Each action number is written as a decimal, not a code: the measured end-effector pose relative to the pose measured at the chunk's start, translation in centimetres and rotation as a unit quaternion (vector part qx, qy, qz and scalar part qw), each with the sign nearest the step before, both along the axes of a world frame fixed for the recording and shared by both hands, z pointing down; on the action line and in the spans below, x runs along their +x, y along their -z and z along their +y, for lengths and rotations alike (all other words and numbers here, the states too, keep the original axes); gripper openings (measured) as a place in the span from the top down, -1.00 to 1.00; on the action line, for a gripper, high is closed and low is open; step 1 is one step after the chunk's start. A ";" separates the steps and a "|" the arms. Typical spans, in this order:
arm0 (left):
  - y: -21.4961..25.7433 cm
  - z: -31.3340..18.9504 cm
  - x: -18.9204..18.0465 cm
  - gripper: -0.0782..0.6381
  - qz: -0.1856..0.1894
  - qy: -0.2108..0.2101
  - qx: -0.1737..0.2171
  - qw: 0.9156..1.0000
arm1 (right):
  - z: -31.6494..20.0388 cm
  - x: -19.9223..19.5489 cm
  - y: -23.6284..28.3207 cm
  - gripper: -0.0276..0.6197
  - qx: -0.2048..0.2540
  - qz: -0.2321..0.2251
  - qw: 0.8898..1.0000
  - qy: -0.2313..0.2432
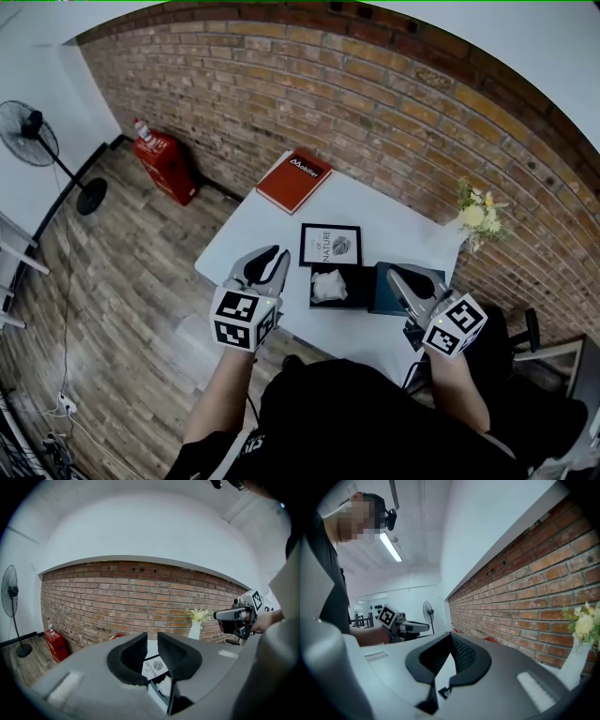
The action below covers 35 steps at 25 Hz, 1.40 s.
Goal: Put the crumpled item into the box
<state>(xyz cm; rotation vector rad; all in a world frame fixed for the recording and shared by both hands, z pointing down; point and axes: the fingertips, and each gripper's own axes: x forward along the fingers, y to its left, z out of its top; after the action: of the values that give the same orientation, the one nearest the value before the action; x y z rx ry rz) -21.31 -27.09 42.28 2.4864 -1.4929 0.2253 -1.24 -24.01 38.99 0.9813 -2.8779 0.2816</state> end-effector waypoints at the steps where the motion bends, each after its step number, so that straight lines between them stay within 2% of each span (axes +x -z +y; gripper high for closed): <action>1: 0.5 -0.2 0.7 0.59 0.000 0.001 0.005 1.000 | 0.1 1.1 0.1 0.92 0.004 0.000 1.000 -0.003; 6: 2.1 -1.3 4.4 0.70 0.002 0.004 0.021 1.000 | 0.2 5.9 0.2 0.92 0.010 -0.006 1.000 -0.013; 12: 1.9 -2.1 7.7 0.77 -0.009 -0.001 0.014 1.000 | 0.0 9.3 -0.2 0.92 -0.003 -0.038 0.999 -0.020; 15: 1.4 -2.2 8.7 0.77 -0.012 -0.004 0.007 1.000 | 0.0 10.1 -0.1 0.91 -0.008 -0.056 0.998 -0.016; 20: 1.0 -2.6 10.5 0.77 -0.008 -0.015 -0.002 1.000 | -0.4 11.6 0.0 0.91 -0.009 -0.060 0.998 -0.025; 26: 0.8 -2.9 12.0 0.77 -0.008 -0.032 -0.004 0.999 | -0.7 12.2 -0.4 0.92 -0.008 -0.051 0.998 -0.029; 30: 0.5 -3.1 12.3 0.77 -0.008 -0.036 -0.008 0.999 | -0.5 11.7 -1.0 0.92 0.000 -0.010 1.000 -0.026; 35: 0.4 -3.3 12.4 0.77 -0.005 -0.039 -0.010 0.999 | -0.3 11.6 -1.1 0.91 -0.014 -0.028 0.999 -0.019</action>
<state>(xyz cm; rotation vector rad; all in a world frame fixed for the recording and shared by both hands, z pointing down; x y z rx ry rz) -8.95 -30.35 41.87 2.5341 -1.3912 0.2670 10.31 -24.29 40.13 1.0397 -2.8991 0.3574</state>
